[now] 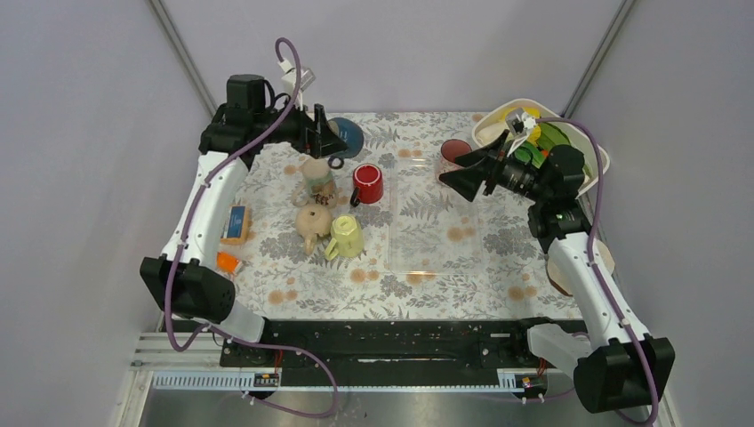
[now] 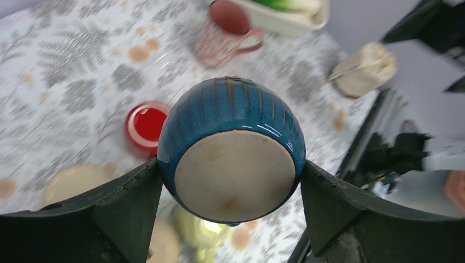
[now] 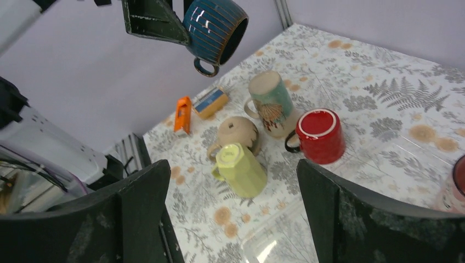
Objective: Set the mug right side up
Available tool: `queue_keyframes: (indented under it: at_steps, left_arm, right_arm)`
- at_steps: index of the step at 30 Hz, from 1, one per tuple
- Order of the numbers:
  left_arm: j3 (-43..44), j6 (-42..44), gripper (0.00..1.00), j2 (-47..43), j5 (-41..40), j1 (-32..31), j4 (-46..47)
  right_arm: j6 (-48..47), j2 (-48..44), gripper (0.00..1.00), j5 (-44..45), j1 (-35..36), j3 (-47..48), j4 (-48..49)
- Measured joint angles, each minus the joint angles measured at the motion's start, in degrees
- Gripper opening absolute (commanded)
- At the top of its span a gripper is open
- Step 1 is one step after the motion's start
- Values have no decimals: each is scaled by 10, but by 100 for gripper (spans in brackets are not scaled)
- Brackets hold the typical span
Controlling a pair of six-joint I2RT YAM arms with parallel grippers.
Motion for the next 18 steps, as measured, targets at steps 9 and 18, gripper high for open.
queue_keyframes:
  at_steps: [9,18]
  left_arm:
    - [-183,-368,0,-17,93,-27,441]
    - [-328,-632,0,-17,110,-52,797]
  right_arm:
    - [243,92,87,-21,6,-43,246]
    - [356,174,83,-16,91,-54,396]
